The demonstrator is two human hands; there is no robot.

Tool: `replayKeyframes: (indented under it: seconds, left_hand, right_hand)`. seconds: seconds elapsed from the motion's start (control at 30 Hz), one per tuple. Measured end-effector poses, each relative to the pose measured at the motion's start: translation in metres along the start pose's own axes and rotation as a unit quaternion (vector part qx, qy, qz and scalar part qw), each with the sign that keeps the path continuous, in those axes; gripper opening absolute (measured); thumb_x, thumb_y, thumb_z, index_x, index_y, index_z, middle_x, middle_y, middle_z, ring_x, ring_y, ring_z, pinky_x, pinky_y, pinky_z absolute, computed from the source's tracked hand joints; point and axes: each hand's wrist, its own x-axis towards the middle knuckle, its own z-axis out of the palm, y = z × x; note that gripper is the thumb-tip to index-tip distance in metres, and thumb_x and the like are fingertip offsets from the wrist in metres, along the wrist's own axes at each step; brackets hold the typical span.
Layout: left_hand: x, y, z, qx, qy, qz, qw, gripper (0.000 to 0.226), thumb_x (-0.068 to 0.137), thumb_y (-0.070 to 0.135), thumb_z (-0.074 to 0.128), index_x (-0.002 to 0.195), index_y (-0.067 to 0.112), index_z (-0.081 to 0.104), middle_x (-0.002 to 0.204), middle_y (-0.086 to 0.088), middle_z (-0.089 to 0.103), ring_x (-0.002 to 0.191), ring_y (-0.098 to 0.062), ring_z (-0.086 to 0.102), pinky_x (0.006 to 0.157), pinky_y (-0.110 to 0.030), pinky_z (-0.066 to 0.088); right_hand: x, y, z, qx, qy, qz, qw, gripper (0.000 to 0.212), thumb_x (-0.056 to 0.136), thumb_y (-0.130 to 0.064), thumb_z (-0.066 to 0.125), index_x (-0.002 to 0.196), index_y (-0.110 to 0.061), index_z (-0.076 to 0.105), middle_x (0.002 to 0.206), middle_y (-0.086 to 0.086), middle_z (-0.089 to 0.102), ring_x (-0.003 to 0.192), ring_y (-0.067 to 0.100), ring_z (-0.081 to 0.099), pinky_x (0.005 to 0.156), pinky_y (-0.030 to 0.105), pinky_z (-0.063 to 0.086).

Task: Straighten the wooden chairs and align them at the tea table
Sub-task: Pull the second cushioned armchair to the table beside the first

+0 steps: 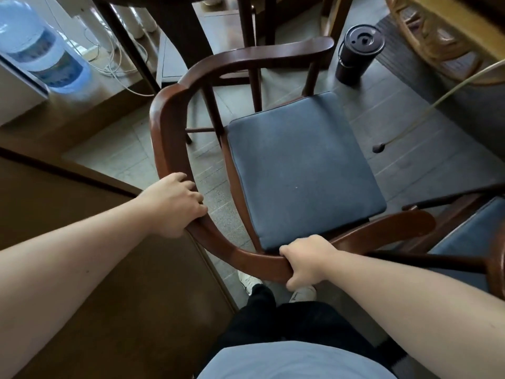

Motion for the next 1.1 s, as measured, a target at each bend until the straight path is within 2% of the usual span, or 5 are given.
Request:
replayKeyframes:
  seconds: [0.17,0.67,0.87,0.97,1.1]
  left_hand:
    - [-0.003,0.013,-0.006,0.010,-0.006,-0.015,1.000,0.053,0.078,0.038,0.041,0.130,0.037,0.052,0.132,0.013,0.057,0.125,-0.018,0.045,0.107,-0.041,0.028]
    - [0.039,0.143,-0.074,-0.047,0.115,0.019,0.992,0.021,0.093,0.037,0.048,0.107,0.024,0.057,0.093,0.005,0.065,0.085,-0.022,0.061,0.075,-0.037,0.048]
    - [0.031,0.137,-0.076,-0.066,0.210,0.027,0.975,0.032,0.086,0.038,0.057,0.113,0.022,0.056,0.108,0.000,0.062,0.105,-0.025,0.055,0.095,-0.044,0.040]
    - [0.013,0.112,-0.080,-0.055,0.226,0.023,0.972,0.057,0.077,0.045,0.068,0.126,0.020,0.052,0.128,-0.007,0.058,0.123,-0.030,0.048,0.105,-0.048,0.037]
    - [0.004,0.084,-0.093,-0.045,0.226,0.039,0.972,0.074,0.073,0.051,0.074,0.135,0.021,0.047,0.139,-0.008,0.053,0.131,-0.031,0.044,0.107,-0.048,0.036]
  right_hand:
    - [-0.007,0.005,-0.001,0.001,-0.028,0.000,1.000,0.042,0.067,-0.057,0.065,0.088,-0.028,0.045,0.083,-0.006,0.053,0.085,0.025,0.059,0.066,0.033,0.040]
    - [-0.107,0.117,0.027,-0.049,-0.116,0.082,0.989,0.044,0.057,-0.046,0.072,0.093,-0.026,0.057,0.089,-0.004,0.065,0.088,0.023,0.063,0.070,0.031,0.050]
    - [-0.130,0.124,0.047,-0.058,-0.011,0.096,0.994,0.054,0.064,-0.053,0.061,0.112,-0.032,0.053,0.110,-0.005,0.059,0.108,0.019,0.053,0.097,0.039,0.039]
    - [-0.138,0.098,0.056,0.093,0.114,0.095,0.985,0.066,0.065,-0.064,0.053,0.123,-0.035,0.049,0.120,-0.010,0.056,0.117,0.013,0.049,0.104,0.036,0.033]
    - [-0.141,0.052,0.054,0.259,0.276,0.092,0.921,0.064,0.072,-0.061,0.058,0.127,-0.029,0.052,0.129,-0.009,0.054,0.123,0.010,0.046,0.106,0.033,0.036]
